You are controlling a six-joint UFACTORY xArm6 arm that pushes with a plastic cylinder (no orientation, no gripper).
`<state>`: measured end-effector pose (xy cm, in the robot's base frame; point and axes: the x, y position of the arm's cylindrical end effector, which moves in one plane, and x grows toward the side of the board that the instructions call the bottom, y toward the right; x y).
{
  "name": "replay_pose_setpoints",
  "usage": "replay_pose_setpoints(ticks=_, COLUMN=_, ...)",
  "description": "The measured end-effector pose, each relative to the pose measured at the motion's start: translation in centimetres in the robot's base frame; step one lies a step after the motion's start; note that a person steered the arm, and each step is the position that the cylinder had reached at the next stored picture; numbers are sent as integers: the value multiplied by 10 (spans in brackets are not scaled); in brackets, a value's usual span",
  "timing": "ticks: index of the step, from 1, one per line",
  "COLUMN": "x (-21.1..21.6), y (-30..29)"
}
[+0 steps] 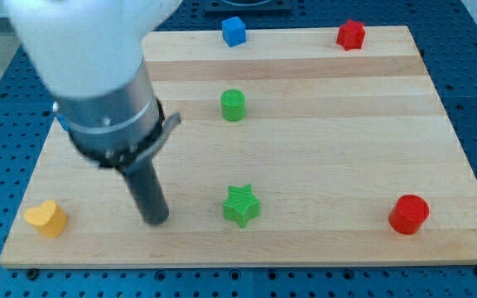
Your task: Push the green star up
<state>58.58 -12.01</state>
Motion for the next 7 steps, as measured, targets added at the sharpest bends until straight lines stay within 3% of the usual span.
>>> replay_pose_setpoints(ticks=1, x=32, y=12)
replay_pose_setpoints(ticks=2, x=33, y=40)
replay_pose_setpoints(ticks=4, x=33, y=150)
replay_pose_setpoints(ticks=6, x=1, y=121)
replay_pose_setpoints(ticks=7, x=-37, y=102)
